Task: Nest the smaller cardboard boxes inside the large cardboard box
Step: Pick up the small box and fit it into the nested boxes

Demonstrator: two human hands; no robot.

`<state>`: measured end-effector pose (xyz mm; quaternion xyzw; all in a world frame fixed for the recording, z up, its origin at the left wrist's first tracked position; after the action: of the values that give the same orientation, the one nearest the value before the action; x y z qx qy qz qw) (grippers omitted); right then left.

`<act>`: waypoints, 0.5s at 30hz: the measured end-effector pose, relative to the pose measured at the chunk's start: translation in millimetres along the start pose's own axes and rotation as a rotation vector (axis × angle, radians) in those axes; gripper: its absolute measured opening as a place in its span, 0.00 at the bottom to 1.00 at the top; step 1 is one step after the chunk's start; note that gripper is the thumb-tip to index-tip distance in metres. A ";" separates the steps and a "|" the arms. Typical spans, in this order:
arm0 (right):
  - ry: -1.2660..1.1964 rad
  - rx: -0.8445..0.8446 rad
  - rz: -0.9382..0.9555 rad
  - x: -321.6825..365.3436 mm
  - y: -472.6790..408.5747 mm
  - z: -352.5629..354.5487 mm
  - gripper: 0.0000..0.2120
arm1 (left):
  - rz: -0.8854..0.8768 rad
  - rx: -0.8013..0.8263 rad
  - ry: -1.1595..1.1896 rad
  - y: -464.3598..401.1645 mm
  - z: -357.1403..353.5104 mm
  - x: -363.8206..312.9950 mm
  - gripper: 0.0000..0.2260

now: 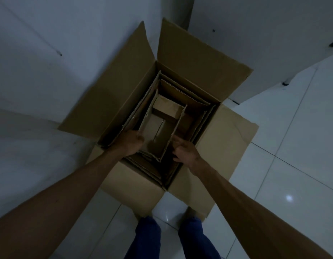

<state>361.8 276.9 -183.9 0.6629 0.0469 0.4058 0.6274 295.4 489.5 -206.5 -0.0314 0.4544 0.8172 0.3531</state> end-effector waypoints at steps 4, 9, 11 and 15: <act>-0.017 -0.029 0.054 -9.8 12.2 5.8 0.22 | -0.034 -0.113 0.029 16.0 -7.5 6.8 0.14; -0.043 -0.031 0.107 -20.3 28.2 15.6 0.22 | -0.049 -0.176 0.181 32.6 -15.9 28.5 0.10; -0.111 -0.038 0.102 -26.2 32.7 20.9 0.20 | -0.040 -0.179 0.233 41.3 -16.9 35.8 0.10; -0.091 -0.110 0.122 -43.6 41.2 43.9 0.13 | -0.018 -0.187 0.301 63.5 -21.7 46.9 0.09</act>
<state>340.5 208.6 -163.8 0.6467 -0.0445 0.4148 0.6385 216.0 477.2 -190.9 -0.1900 0.4240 0.8388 0.2838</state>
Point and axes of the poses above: each hand's wrist, its own y-axis away from the middle knuckle, its own z-axis out of the back of the hand, x = y × z, the point moved 2 cm from there along -y, towards the middle knuckle, and after that the axes turned 5 degrees about -x, right-handed, at the moved point
